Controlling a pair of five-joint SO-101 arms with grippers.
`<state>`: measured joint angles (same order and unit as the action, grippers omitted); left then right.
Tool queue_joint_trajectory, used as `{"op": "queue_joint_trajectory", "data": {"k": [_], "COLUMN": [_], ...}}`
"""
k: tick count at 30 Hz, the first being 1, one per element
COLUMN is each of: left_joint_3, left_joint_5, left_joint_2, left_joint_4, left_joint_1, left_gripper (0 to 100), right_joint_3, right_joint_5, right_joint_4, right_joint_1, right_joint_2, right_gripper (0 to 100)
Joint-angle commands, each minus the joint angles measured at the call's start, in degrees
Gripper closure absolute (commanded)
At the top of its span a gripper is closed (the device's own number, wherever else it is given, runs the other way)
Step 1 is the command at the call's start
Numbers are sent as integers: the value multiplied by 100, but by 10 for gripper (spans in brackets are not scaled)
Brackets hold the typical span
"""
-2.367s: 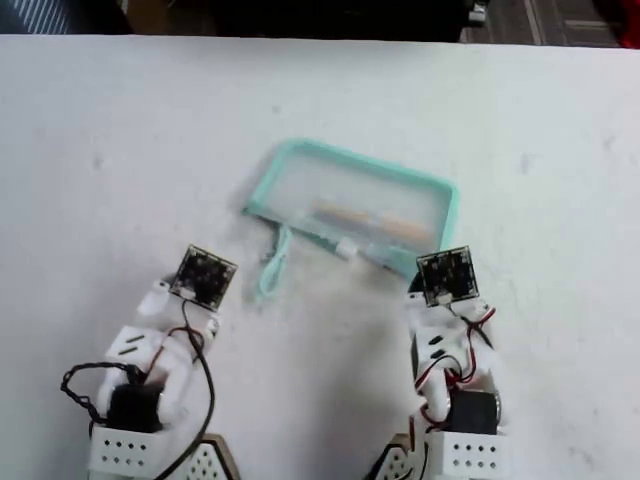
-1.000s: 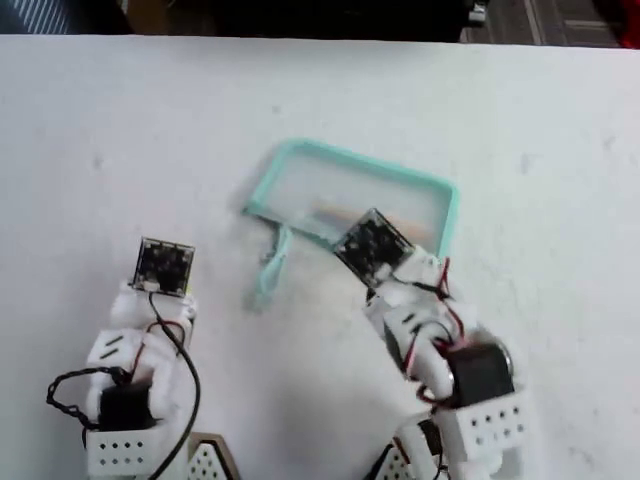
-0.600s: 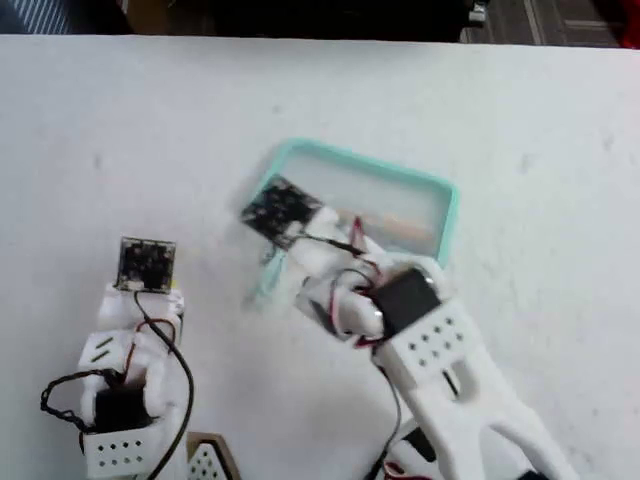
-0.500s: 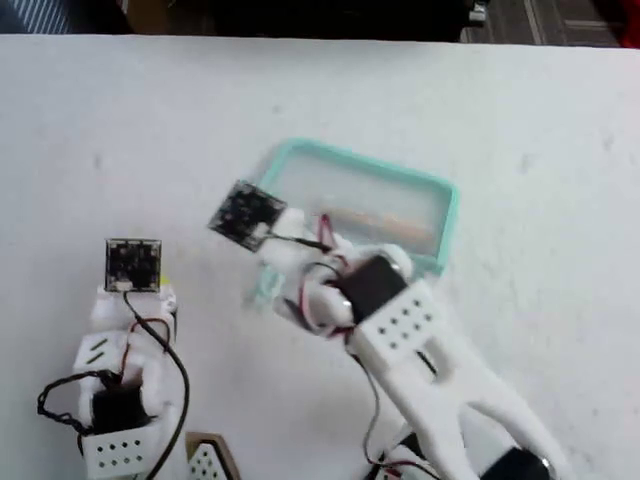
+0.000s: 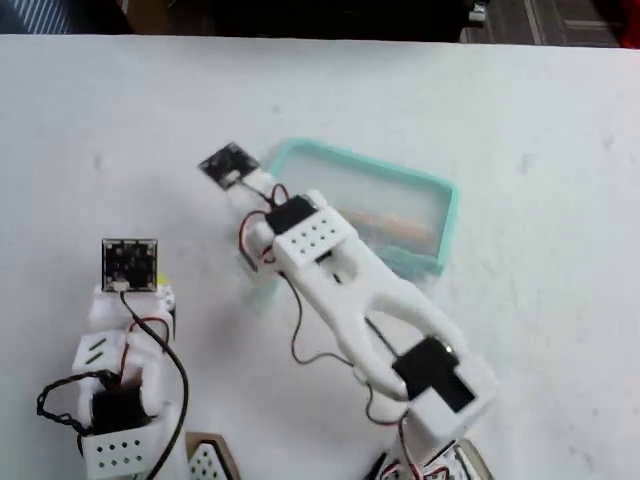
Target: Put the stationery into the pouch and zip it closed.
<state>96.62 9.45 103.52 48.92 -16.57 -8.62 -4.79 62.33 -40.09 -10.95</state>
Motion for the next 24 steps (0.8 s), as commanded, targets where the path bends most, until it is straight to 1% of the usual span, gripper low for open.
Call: {"op": "queue_joint_trajectory", "data": {"k": [1,5,17,22,24], "left_joint_3": [-281,-281,-281,-281,-281], "left_joint_5": [-62,-53,-70,-70,-70], "left_joint_2": [101,101,101,101,101], "left_joint_4": [-132,-123,-132,-132,-141], "left_joint_1": [84,136,145,145,145], "left_gripper": [976,976,976,976,976], "right_joint_3": [492,747,1363,1486,1495], "right_joint_5": [448,905,976,941,932], "right_joint_4": [-347,-374,-778,-716,-629], "right_joint_1": [207,365,418,418,418], "right_joint_2": [-382,-796,-1798,-1912,-1859], "right_gripper": [837,837,843,951,950]}}
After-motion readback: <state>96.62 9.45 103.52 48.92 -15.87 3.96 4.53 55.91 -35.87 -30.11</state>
